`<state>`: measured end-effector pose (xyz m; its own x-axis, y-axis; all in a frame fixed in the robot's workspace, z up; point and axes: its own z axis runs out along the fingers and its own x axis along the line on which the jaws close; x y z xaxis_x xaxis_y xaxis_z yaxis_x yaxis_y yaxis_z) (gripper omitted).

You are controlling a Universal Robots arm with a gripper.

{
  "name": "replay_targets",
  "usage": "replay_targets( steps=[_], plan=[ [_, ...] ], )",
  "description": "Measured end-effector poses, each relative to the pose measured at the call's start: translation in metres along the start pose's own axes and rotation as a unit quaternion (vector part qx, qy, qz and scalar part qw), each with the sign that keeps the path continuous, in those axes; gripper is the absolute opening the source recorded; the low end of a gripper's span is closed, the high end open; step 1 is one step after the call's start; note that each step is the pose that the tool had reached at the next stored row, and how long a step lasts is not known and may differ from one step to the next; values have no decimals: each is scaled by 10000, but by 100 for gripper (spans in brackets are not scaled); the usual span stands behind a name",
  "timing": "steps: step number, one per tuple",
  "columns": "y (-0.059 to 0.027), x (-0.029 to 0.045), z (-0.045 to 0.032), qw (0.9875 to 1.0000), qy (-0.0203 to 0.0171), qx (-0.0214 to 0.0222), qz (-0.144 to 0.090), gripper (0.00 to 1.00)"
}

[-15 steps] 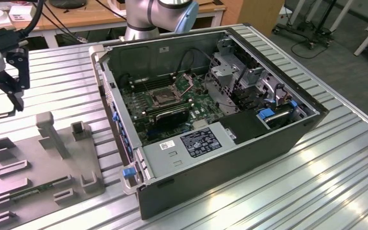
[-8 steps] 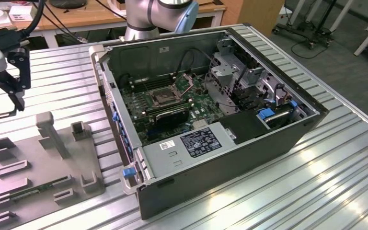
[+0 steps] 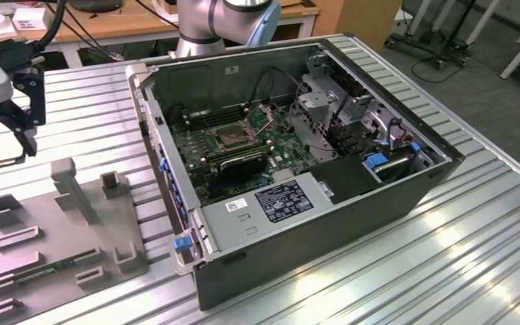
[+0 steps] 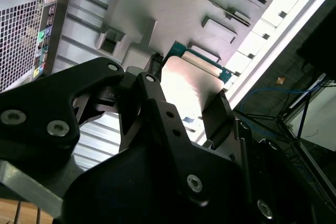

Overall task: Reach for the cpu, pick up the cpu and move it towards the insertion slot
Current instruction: 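Pick up the cpu and move it towards the insertion slot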

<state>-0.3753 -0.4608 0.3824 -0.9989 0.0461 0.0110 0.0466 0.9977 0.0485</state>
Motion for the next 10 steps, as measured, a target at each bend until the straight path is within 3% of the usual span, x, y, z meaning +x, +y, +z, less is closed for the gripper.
replay_targets(
  steps=[10],
  plan=[
    [1, -23, 0, 10000, 0, 0, -1, 55]
  ],
)
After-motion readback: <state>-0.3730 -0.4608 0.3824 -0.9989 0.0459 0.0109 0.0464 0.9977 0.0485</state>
